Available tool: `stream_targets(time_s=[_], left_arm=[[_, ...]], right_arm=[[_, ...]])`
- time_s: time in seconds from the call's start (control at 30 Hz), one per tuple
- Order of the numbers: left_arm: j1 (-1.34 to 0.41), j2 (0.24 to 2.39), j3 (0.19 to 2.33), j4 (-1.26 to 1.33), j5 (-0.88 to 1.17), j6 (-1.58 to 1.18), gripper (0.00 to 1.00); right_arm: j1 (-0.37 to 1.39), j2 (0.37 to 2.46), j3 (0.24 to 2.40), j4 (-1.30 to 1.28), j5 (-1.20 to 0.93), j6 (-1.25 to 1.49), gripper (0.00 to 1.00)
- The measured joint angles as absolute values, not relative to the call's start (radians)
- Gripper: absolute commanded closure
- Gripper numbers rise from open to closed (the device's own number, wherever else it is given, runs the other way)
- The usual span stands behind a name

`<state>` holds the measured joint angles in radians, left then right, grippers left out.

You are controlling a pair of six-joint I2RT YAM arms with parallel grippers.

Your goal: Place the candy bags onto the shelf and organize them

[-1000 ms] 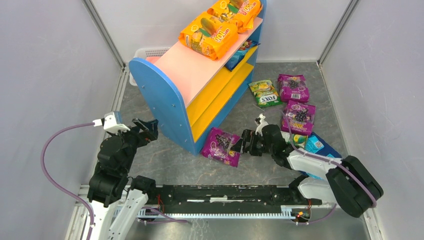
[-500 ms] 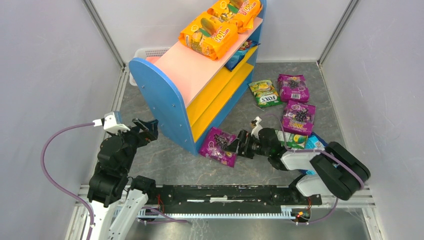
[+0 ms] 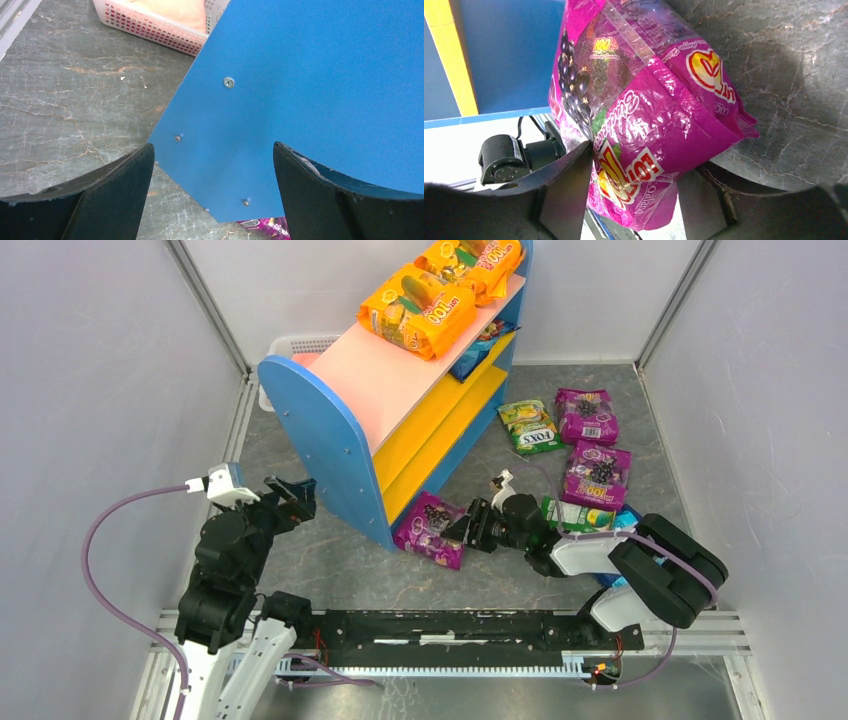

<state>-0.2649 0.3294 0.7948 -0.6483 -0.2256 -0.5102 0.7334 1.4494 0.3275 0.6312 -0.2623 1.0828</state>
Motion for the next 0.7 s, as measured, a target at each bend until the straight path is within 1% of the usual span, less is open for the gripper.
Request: stream_targets(time_s=[0.13, 0.2, 0.23, 0.43, 0.53, 0.6, 0.7], left_arm=[[-0.265, 0.336, 0.795, -0.648, -0.226, -0.510, 0.06], [-0.265, 0.337, 0.795, -0.648, -0.226, -0.510, 0.06], [-0.265, 0.337, 0.795, -0.648, -0.226, -0.510, 0.06], [-0.265, 0.338, 0.795, -0.648, -0.226, -0.510, 0.06], [-0.265, 0.338, 0.795, -0.648, -0.226, -0.510, 0.06], [-0.265, 0.338, 0.795, -0.648, -0.226, -0.510, 0.06], [-0.265, 0.338, 0.795, -0.648, -0.225, -0.510, 0.06]], right_arm=[[0.735, 1.436, 0.327, 0.642, -0.240, 1.086, 0.51], [0.736, 1.419, 0.325, 0.641, -0.226, 1.087, 0.59], [0.737, 1.405, 0.323, 0.640, -0.220, 1.085, 0.62], [0.738, 1.328, 0.309, 0.625, -0.186, 1.083, 0.74], [0.738, 1.301, 0.307, 0.601, -0.172, 1.084, 0.79], [0.738, 1.272, 0.305, 0.570, -0.160, 1.082, 0.81], [0.734, 1.208, 0.303, 0.493, -0.142, 1.071, 0.89]])
